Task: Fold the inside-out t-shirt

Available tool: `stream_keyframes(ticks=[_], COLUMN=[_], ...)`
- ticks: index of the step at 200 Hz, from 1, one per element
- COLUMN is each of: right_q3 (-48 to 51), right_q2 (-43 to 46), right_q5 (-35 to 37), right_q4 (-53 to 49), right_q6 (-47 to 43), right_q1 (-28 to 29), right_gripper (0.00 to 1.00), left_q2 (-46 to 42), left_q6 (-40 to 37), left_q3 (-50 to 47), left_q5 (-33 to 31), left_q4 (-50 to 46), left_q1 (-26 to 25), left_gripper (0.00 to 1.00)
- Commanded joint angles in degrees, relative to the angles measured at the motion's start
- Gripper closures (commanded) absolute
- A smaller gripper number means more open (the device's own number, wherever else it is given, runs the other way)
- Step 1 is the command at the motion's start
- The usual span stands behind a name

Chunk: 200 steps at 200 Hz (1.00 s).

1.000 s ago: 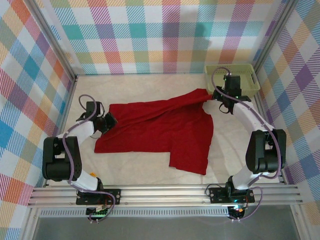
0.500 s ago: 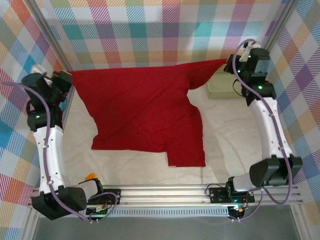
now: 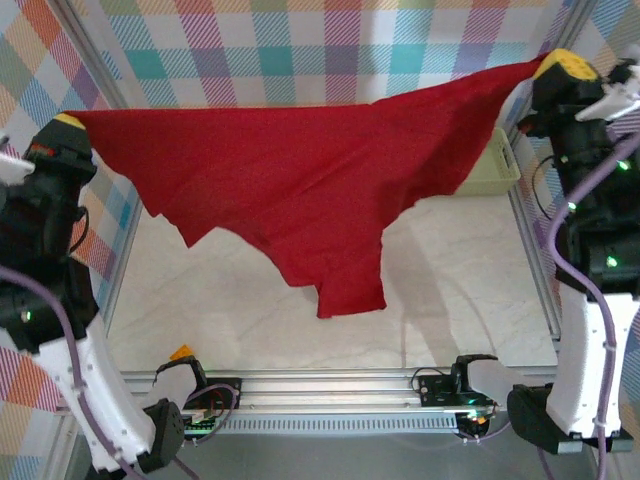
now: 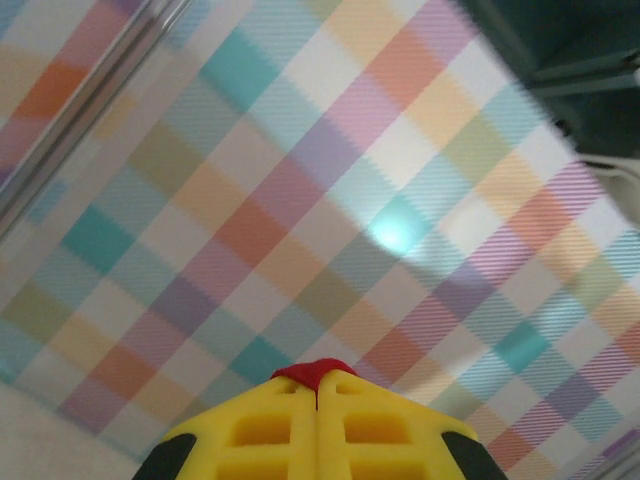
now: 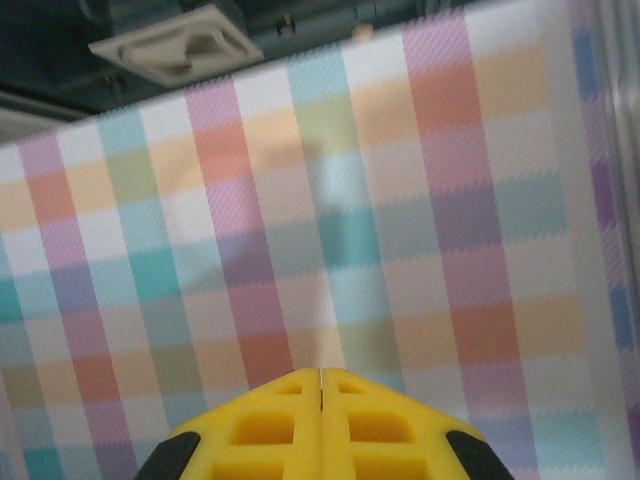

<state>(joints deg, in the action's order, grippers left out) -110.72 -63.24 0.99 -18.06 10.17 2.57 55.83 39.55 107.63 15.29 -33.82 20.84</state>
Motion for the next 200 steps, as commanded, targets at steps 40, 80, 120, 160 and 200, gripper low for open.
stream_keyframes(ticks=[40,80,120,160,200], right_q3=[-2.9,-2.8,-1.8,-1.4,-7.6], right_q2=[-0.5,4.9,12.5,17.1,11.3], right_q5=[3.2,2.1,2.5,3.5,4.4], right_q4=[-0.8,0.1,2.1,4.7,2.6], right_q6=[-4.5,-4.6,-4.3,-3.7,-5.5], right_q1=[-0.7,-0.7,-0.7,-0.7,-0.7], right_gripper=[1.0,1.0,1.0,1.0,1.0], left_q2=[9.2,1.7,-10.5,-14.0,-11.8], left_q6=[0.0,-2.2,-3.7,-5.7,-7.2], left_q3=[-0.1,-2.6,-4.8,0.6,1.4], left_q5=[12.5,13.3,7.3,2.0,-0.3], left_q4=[-4.3,-0.2,3.7,-0.3,-1.6], left_q1=[1.2,1.2,1.0,-0.9,-1.3], left_gripper=[1.0,1.0,1.0,1.0,1.0])
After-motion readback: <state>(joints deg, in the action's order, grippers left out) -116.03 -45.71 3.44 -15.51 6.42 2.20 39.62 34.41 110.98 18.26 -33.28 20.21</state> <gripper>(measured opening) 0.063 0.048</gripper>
